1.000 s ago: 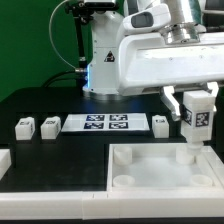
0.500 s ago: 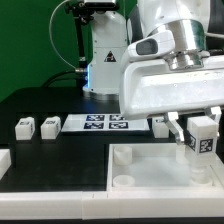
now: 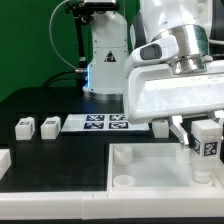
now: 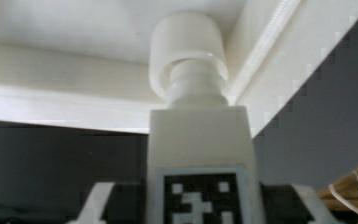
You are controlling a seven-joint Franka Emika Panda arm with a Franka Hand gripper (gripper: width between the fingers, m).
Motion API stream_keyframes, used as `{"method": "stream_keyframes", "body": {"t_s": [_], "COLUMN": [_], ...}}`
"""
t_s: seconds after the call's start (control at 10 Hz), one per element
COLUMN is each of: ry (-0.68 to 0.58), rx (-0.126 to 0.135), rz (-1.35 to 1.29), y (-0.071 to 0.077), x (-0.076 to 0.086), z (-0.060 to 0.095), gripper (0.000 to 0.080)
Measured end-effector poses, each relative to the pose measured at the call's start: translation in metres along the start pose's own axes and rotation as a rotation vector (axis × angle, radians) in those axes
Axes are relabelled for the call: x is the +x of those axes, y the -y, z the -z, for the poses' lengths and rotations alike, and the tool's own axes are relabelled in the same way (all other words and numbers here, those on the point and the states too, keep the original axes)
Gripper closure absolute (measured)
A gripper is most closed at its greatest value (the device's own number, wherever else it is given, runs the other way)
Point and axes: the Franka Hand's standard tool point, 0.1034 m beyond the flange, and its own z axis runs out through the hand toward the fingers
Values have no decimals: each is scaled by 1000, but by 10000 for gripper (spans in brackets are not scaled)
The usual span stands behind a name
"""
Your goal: Assemble one leg
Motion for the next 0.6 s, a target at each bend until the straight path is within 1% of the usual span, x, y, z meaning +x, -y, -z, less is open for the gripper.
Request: {"method": "stream_keyframes", "body": {"t_s": [0.3, 0.4, 0.6], "ry": [-1, 12, 23], "rx": [-3, -3, -2], "rz": [-2, -2, -1], "y": [-1, -2, -2], "x": [-1, -6, -10], "z": [0, -3, -6], "gripper": [511, 511, 511]}}
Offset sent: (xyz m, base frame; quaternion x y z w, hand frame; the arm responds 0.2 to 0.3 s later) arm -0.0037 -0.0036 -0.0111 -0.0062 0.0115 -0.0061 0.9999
